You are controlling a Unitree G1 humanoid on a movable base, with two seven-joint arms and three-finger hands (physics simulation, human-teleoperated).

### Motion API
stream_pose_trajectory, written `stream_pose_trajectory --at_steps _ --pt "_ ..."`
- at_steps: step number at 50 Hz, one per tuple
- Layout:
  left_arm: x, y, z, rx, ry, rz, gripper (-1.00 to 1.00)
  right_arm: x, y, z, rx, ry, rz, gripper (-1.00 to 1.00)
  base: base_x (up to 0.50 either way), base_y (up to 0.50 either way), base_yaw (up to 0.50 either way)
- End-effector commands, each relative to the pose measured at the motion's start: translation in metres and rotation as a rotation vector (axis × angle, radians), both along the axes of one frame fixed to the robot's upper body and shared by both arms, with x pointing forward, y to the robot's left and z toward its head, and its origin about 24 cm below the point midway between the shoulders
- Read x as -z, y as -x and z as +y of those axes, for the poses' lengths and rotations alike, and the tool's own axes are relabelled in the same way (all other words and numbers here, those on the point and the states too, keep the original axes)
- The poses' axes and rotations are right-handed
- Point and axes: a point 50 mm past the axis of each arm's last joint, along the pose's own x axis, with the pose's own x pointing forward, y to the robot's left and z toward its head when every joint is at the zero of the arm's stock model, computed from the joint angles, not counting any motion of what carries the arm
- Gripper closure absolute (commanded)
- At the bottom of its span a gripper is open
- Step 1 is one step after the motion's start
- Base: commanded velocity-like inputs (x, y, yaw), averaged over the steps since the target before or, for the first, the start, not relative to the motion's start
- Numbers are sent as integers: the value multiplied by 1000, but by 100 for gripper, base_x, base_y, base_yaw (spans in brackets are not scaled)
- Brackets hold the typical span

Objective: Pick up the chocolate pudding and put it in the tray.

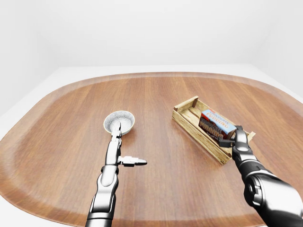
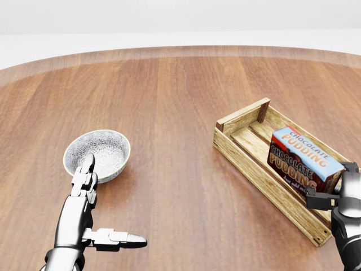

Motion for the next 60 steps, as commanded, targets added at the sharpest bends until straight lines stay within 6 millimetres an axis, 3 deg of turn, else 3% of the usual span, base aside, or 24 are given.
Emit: stream_pose_trajectory --at_steps 1,27,28,29,31,32,60 --pt "-1 -1 1 3 30 -1 -100 -2 0 -1 14 19 -10 100 0 0 0" --pt "-1 -1 1 3 30 -2 -100 1 2 -1 14 18 0 95 0 0 0" --pt "-1 -1 1 3 30 -2 -100 1 1 -1 14 19 -1 62 0 0 0" --pt "-1 -2 1 3 30 -2 -100 0 1 -1 14 20 -2 51 0 0 0" --pt "0 -2 1 3 30 -2 -100 1 1 -1 15 19 -2 -77 0 0 0" --pt "0 -2 1 3 30 -1 -100 1 2 -1 15 20 0 -100 0 0 0" --pt "0 -1 1 4 28 -1 -100 -4 0 -3 19 15 -16 -100 0 0 0"
